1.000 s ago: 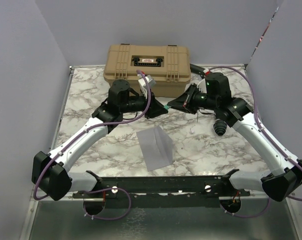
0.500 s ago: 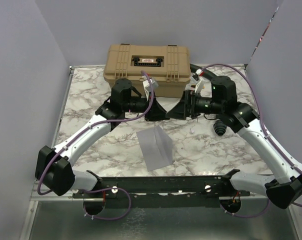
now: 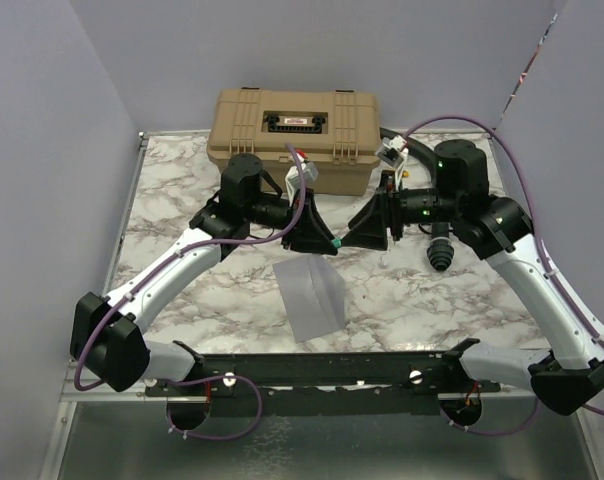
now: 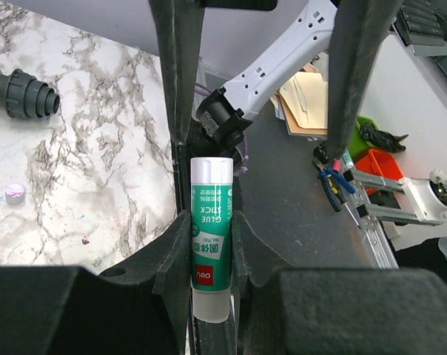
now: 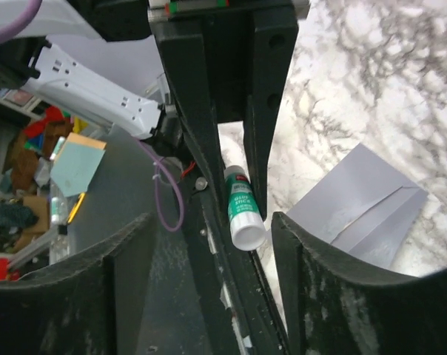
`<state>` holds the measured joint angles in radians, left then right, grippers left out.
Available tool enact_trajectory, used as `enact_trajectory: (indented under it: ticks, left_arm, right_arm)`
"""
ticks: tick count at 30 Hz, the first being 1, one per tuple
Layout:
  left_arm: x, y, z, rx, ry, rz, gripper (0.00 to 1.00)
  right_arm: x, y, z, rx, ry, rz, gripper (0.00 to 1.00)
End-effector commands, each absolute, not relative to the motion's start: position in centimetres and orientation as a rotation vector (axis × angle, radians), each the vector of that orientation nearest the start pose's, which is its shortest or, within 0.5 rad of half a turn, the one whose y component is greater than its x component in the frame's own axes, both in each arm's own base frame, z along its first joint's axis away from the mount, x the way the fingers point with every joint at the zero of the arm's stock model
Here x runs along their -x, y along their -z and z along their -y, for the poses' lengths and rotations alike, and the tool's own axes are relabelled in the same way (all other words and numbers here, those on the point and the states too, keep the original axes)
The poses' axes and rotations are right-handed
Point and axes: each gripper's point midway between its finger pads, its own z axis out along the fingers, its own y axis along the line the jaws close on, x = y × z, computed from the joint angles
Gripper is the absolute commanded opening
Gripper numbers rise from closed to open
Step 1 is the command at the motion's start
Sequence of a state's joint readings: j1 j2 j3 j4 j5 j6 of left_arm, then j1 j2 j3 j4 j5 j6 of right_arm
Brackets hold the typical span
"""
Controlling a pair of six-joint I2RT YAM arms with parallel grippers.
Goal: Place the letter into the envelope and seal it
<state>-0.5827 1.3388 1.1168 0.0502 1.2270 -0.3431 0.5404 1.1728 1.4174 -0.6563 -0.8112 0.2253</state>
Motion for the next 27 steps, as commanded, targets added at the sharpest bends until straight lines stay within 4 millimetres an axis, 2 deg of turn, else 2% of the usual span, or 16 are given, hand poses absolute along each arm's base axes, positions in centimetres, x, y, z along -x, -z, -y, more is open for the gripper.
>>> enact_trajectory:
  ticks: [1, 6, 9, 11, 13, 18, 23, 25, 27]
  left_arm:
    - [-16.7, -33.3, 31.8, -1.259, 1.721, -1.468, 0.0]
    - [-16.5, -33.4, 31.8, -1.266, 1.729, -1.466, 0.0]
    - [-16.5, -33.2, 31.8, -1.264, 1.73, -1.471, 0.0]
    - [-16.6, -33.1, 31.8, -1.262, 1.73, -1.474, 0.0]
    - [-16.6, -33.1, 31.8, -1.26, 1.729, -1.476, 0.0]
    - [-16.8, -33.2, 32.0, -1.256, 1.719, -1.472, 0.0]
    - [-17.4, -33.2, 32.2, -1.231, 1.693, -1.483, 0.0]
    - [-18.3, -33.1, 32.4, -1.183, 1.649, -1.506, 0.0]
    - [-20.0, -32.9, 32.8, -1.095, 1.568, -1.548, 0.0]
  right_arm:
    - [-17.0, -35.2, -26.8, 0.986, -1.344, -1.901, 0.69]
    - [-17.1, -34.3, -26.9, 0.991, -1.35, -1.925, 0.7]
    - [-17.0, -34.2, -27.2, 1.0, -1.389, -1.929, 0.58]
    - [-16.9, -34.2, -27.4, 1.003, -1.411, -1.929, 0.44]
    - [-16.9, -34.2, -27.5, 1.01, -1.432, -1.93, 0.35]
    - [-17.1, -33.9, -27.5, 0.992, -1.424, -1.951, 0.29]
    - [-17.7, -33.9, -27.7, 0.928, -1.415, -1.978, 0.03]
    - [-18.7, -33.5, -27.8, 0.842, -1.393, -2.023, 0.0]
    - [-20.0, -32.8, -28.0, 0.712, -1.363, -2.092, 0.0]
